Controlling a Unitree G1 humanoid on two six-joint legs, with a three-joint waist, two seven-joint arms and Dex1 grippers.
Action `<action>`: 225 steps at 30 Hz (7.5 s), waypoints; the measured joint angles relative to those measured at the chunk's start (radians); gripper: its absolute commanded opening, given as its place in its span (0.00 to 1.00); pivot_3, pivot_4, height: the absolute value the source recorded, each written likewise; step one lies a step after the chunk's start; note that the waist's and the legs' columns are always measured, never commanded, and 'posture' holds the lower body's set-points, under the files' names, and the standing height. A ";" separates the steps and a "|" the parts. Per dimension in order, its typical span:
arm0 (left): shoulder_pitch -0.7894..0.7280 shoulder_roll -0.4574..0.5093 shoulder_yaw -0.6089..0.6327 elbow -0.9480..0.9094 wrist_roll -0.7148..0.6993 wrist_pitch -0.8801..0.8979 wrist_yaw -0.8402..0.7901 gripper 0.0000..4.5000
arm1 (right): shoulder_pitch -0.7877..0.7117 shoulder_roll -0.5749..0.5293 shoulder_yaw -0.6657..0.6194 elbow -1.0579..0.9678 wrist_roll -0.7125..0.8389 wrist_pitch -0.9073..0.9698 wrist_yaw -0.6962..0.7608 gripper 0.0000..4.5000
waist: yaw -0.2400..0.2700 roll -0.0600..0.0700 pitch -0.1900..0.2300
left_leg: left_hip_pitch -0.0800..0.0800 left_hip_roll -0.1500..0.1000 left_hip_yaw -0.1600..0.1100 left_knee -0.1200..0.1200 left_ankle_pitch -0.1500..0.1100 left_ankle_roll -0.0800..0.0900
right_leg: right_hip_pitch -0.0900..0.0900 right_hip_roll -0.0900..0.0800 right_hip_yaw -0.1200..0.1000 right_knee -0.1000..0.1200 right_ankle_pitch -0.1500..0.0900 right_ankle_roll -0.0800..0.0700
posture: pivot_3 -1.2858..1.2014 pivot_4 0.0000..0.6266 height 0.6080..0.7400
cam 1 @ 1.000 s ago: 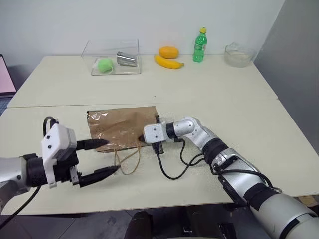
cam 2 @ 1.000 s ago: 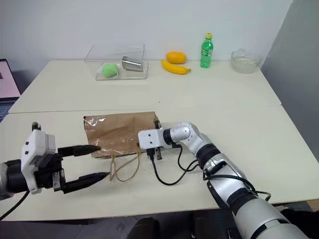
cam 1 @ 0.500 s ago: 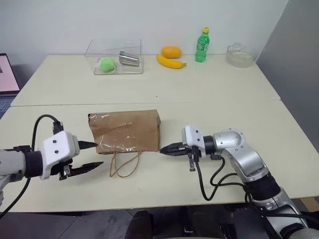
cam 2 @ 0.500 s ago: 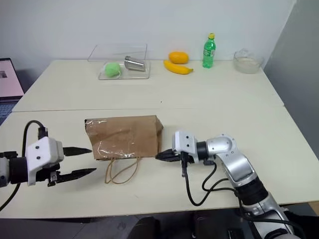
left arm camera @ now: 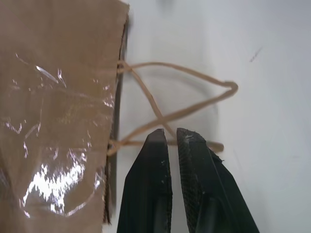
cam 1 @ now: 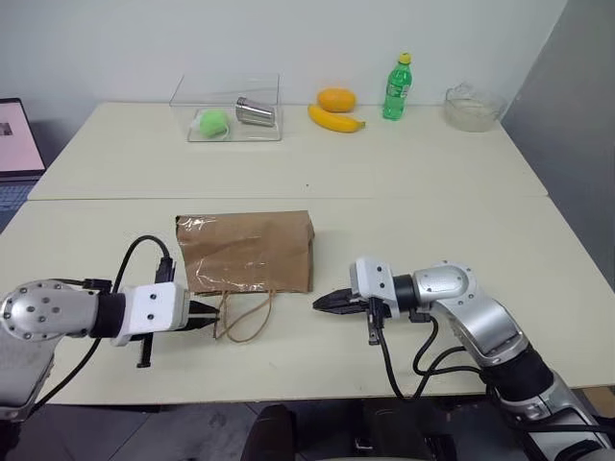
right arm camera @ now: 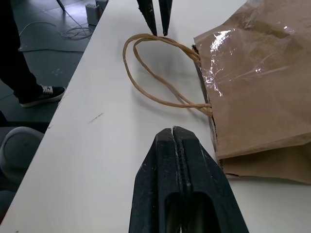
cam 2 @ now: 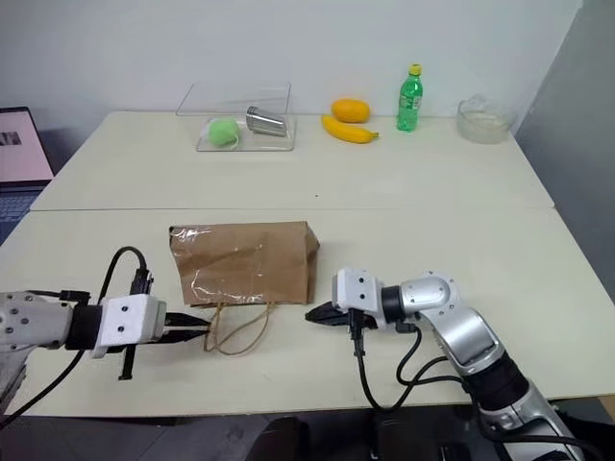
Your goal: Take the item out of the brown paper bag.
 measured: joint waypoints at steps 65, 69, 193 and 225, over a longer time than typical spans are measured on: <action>-0.190 -0.118 -0.163 0.112 0.029 -0.093 0.080 0.01 | -0.001 -0.057 0.026 -0.034 0.063 0.030 0.013 0.00 | 0.001 -0.001 0.000 | 0.000 0.000 0.002 0.002 0.000 0.000 | 0.001 0.008 0.001 0.001 0.001 0.001 | 0.52 0.24 1.00; -0.261 -0.165 -0.124 0.077 -0.061 0.085 0.160 0.01 | -0.037 -0.003 0.057 -0.011 0.044 0.003 0.000 0.00 | 0.001 -0.001 -0.001 | 0.001 0.000 0.001 0.002 0.000 0.000 | 0.001 0.009 0.000 0.001 0.001 0.001 | 0.52 0.24 1.00; -0.888 -0.335 -0.019 0.268 -0.367 0.754 0.371 0.00 | -0.724 0.467 0.405 1.104 -0.823 -0.363 -0.648 0.99 | -0.027 -0.007 -0.003 | 0.001 -0.001 -0.004 0.005 0.000 0.000 | 0.001 -0.001 0.003 0.006 0.001 0.001 | 0.52 0.24 1.00; -0.875 -0.322 -0.022 0.371 -0.261 0.639 0.395 0.00 | -0.620 0.258 0.209 0.805 -0.605 -0.663 -0.387 0.38 | -0.025 -0.008 -0.001 | 0.000 -0.001 -0.005 0.004 0.000 0.000 | 0.000 -0.001 0.002 0.005 0.001 0.002 | 0.52 0.24 1.00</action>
